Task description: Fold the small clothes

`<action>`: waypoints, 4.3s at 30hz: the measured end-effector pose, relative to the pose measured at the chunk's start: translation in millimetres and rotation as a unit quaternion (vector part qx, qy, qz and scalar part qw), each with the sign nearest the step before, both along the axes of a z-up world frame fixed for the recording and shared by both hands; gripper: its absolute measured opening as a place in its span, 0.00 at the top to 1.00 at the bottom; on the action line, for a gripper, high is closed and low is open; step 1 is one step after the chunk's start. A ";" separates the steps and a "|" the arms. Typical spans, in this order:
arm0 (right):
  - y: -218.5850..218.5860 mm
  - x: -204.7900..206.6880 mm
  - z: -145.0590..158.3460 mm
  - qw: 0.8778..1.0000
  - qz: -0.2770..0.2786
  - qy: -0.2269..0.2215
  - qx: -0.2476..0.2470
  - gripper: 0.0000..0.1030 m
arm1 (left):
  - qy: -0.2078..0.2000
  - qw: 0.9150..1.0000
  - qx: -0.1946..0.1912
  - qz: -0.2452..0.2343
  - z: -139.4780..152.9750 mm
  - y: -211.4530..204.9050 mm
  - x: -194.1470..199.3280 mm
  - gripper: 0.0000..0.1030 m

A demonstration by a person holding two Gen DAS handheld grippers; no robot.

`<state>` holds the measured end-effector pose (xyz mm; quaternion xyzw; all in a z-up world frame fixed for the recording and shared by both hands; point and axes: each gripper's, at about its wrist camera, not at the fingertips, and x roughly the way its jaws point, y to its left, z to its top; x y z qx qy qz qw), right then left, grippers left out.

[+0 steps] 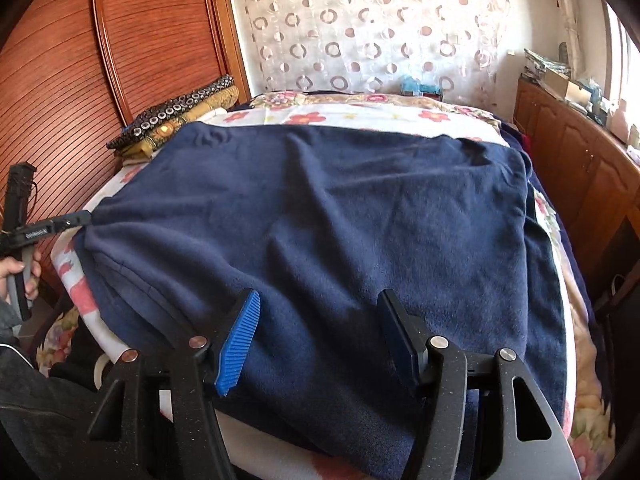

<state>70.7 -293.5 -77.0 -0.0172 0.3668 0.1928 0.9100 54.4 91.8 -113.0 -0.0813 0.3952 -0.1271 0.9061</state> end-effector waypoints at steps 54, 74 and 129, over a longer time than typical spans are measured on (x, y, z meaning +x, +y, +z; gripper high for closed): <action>-43.7 -37.7 34.0 0.993 -0.080 -0.076 -0.048 0.37 | -0.141 0.977 -0.026 -0.159 111.0 -151.6 29.0 0.91; -94.4 -72.2 54.1 0.986 -0.130 -0.103 -0.028 0.37 | -0.096 0.943 -0.005 -0.318 132.3 -298.8 29.8 0.69; 42.6 95.4 54.7 0.994 0.076 -0.039 -0.064 0.89 | -0.061 0.990 0.024 -0.126 54.0 -133.4 35.0 0.69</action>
